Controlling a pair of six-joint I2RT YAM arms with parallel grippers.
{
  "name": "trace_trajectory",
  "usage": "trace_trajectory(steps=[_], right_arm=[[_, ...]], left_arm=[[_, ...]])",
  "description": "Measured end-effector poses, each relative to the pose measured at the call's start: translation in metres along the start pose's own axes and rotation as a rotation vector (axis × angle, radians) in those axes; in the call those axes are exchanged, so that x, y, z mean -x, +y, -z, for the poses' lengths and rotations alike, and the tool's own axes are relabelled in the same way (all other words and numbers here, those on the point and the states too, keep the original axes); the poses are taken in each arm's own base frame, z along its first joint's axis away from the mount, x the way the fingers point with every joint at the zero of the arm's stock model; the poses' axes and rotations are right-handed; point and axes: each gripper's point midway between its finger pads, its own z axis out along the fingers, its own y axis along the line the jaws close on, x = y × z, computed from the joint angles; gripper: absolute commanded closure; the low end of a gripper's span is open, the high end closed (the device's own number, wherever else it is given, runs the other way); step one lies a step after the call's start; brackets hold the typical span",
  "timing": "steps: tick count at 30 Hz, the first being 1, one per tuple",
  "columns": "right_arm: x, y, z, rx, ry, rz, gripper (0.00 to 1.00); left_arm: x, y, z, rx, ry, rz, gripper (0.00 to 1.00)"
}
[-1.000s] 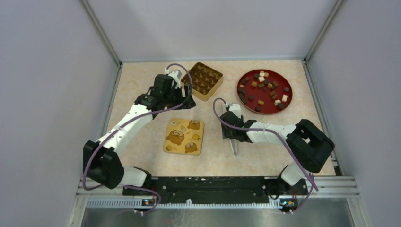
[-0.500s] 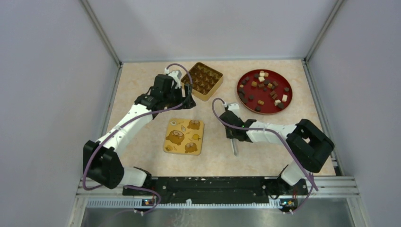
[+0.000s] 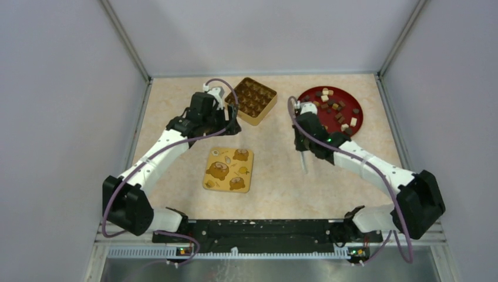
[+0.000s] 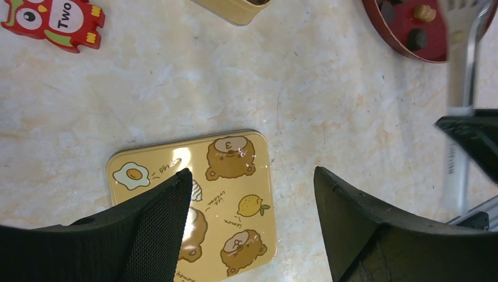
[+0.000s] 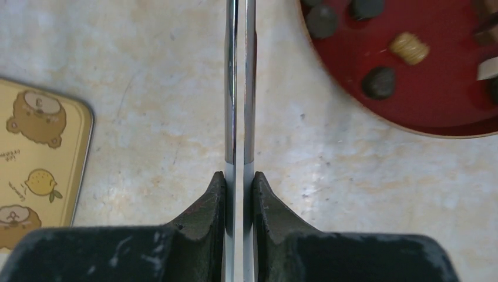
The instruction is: Pack the chocolate
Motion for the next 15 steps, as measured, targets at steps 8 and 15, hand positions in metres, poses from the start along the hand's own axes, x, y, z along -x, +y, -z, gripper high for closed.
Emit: trace_trajectory(steps=[8,15], right_arm=[[0.038,-0.074,0.012,-0.05,0.026,-0.1,0.93],[0.013,-0.092,0.008,-0.065,0.158,-0.104,0.82]], left_arm=[[0.003,0.002,0.002,0.01,-0.01,-0.009,0.19],[0.004,0.002,0.004,0.009,-0.015,-0.013,0.19]])
